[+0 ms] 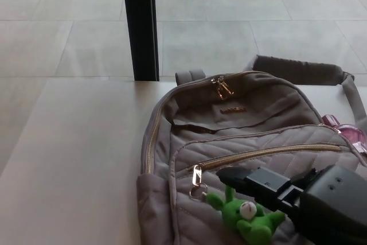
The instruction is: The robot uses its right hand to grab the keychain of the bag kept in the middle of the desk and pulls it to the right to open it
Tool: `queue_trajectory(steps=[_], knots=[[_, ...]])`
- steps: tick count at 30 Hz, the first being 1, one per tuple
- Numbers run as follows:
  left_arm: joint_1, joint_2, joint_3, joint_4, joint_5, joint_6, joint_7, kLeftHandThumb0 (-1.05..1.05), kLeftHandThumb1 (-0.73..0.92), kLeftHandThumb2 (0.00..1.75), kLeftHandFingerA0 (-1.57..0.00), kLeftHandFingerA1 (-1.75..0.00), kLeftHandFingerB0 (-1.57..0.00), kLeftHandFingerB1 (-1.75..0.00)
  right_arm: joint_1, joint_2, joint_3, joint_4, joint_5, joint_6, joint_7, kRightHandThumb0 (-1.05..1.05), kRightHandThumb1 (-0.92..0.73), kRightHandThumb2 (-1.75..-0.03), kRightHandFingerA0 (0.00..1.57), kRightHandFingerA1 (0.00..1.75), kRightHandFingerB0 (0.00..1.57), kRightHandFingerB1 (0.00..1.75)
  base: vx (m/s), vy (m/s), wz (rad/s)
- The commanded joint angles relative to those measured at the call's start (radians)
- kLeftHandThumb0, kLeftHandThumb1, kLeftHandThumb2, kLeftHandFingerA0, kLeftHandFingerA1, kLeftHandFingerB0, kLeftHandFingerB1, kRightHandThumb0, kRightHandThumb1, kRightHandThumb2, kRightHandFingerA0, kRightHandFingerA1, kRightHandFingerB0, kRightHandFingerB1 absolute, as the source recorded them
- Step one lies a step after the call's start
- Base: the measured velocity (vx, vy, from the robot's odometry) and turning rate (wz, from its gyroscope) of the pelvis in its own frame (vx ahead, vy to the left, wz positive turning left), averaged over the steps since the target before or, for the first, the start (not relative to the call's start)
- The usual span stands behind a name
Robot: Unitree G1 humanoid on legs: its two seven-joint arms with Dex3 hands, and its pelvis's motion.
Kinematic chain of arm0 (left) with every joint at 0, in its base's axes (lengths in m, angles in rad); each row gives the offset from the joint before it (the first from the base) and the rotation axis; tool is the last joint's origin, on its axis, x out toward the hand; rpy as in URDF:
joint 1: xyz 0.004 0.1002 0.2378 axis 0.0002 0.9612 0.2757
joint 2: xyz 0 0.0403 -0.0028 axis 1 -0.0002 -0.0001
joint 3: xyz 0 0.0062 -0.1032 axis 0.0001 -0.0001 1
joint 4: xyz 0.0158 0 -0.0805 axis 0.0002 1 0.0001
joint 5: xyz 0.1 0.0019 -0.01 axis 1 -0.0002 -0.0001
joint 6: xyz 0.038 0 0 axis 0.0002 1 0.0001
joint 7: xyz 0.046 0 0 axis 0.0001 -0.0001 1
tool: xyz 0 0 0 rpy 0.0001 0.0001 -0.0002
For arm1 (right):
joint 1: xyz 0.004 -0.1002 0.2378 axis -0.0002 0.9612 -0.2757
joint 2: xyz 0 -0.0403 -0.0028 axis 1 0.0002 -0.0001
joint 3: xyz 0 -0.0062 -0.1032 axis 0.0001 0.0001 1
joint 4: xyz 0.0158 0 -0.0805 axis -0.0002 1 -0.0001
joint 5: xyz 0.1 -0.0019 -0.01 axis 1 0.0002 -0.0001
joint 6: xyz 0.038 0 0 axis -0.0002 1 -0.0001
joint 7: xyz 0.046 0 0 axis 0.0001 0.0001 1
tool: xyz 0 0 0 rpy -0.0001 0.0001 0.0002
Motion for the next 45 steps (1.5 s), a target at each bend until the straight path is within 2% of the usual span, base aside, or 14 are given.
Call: queue_trajectory(steps=[1, 4, 5, 7, 8, 9, 10, 11, 24, 31, 34, 41, 44, 45], knots=[[0.005, 0.017, 0.007, -0.005, -0.007, -0.016, 0.029, -0.88, 0.92, 0.85, -0.61, -0.62, -0.50, -0.47, 0.037, -0.013, 0.060, 0.036, -0.080, 0.088, 0.138, -0.96, -0.61, -1.03, 0.85, 1.05, 0.03, 0.31, 0.00, 0.000, 0.00], [-0.001, 0.012, 0.001, -0.008, -0.002, -0.022, 0.031, -0.84, 0.92, 0.84, -0.60, -0.61, -0.49, -0.47, 0.033, -0.006, 0.078, 0.043, -0.107, 0.099, 0.141, -0.93, -0.59, -0.99, 0.87, 1.07, 0.04, 0.36, 0.00, 0.000, 0.00], [0.001, 0.013, 0.000, -0.009, -0.001, -0.025, 0.031, -0.79, 0.81, 1.19, -0.60, -0.68, -0.48, -0.57, 0.028, -0.006, 0.079, 0.051, -0.105, 0.097, 0.137, -0.89, -0.59, -0.98, 0.85, 1.07, 0.05, 0.37, 0.00, 0.000, 0.00], [0.000, 0.013, 0.001, -0.006, -0.003, -0.021, 0.030, -0.80, 0.80, 1.19, -0.60, -0.68, -0.48, -0.57, 0.017, -0.004, 0.082, 0.048, -0.123, 0.116, 0.153, -0.87, -0.59, -0.93, 0.88, 1.05, 0.07, 0.43, 0.00, 0.000, 0.00], [0.000, 0.013, 0.001, -0.006, -0.003, -0.022, 0.028, -0.89, 0.92, 0.85, -0.60, -0.63, -0.51, -0.48, 0.012, -0.003, 0.080, 0.064, -0.132, 0.101, 0.127, -0.76, -0.70, -0.62, 0.89, 1.17, 0.18, 0.31, 0.00, 0.000, 0.00], [0.001, 0.011, 0.003, -0.010, -0.006, -0.020, 0.032, -0.85, 0.92, 0.84, -0.61, -0.62, -0.50, -0.48, 0.008, 0.006, 0.077, 0.083, -0.141, 0.099, 0.102, -0.83, -0.58, -0.93, 0.94, 1.12, 0.17, 0.44, 0.00, 0.000, 0.00], [-0.001, 0.009, 0.004, -0.013, -0.007, -0.020, 0.035, -0.85, 0.92, 0.84, -0.61, -0.62, -0.50, -0.48, 0.005, 0.009, 0.074, 0.088, -0.142, 0.100, 0.096, -0.83, -0.58, -0.93, 0.94, 1.12, 0.17, 0.44, 0.00, 0.000, 0.00], [-0.001, 0.009, 0.005, -0.012, -0.009, -0.020, 0.028, -0.84, 0.92, 0.84, -0.59, -0.62, -0.49, -0.47, 0.002, 0.011, 0.072, 0.095, -0.164, 0.090, 0.078, -0.77, -0.69, -0.62, 0.93, 1.17, 0.25, 0.33, 0.00, 0.000, 0.00], [-0.012, 0.005, 0.015, -0.007, -0.014, 0.002, 0.031, -0.85, 0.92, 0.82, -0.58, -0.61, -0.50, -0.47, 0.007, 0.037, 0.076, 0.155, -0.216, 0.055, -0.003, -0.53, -0.72, -0.62, 0.96, 1.20, 0.39, 0.42, 0.00, 0.000, 0.00], [-0.018, 0.004, 0.017, -0.009, -0.011, 0.006, 0.029, -0.86, 0.92, 0.83, -0.57, -0.63, -0.49, -0.47, 0.024, 0.040, 0.088, 0.205, -0.181, -0.016, -0.084, -0.37, -0.77, -0.67, 0.81, 1.54, 0.55, 0.45, 0.00, 0.000, 0.00], [-0.014, 0.006, 0.009, -0.006, -0.002, -0.009, 0.037, -0.85, 0.92, 0.82, -0.57, -0.59, -0.51, -0.47, 0.032, 0.047, 0.081, 0.209, -0.173, -0.019, -0.105, -0.32, -0.77, -0.74, 0.89, 1.69, 0.69, 0.58, 0.00, 0.000, 0.00], [-0.011, 0.009, 0.003, -0.004, 0.001, -0.013, 0.039, -0.86, 0.92, 0.83, -0.58, -0.58, -0.49, -0.46, 0.032, 0.053, 0.066, 0.235, -0.141, -0.049, -0.146, -0.30, -0.64, -0.95, 0.94, 1.72, 0.79, 0.76, 0.00, 0.000, 0.00], [-0.009, 0.006, 0.009, -0.005, -0.008, -0.008, 0.031, -0.86, 0.92, 0.83, -0.56, -0.58, -0.48, -0.46, 0.033, 0.056, 0.055, 0.259, -0.091, -0.089, -0.177, -0.26, -0.56, -1.11, 0.99, 1.75, 0.80, 1.24, 0.00, 0.000, 0.00], [-0.007, 0.005, 0.009, -0.006, -0.008, -0.012, 0.031, -0.89, 0.91, 0.85, -0.55, -0.58, -0.48, -0.46, 0.035, 0.059, 0.053, 0.258, -0.087, -0.089, -0.179, -0.29, -0.55, -1.17, 0.96, 1.75, 0.73, 1.52, 0.00, 0.000, 0.00]])
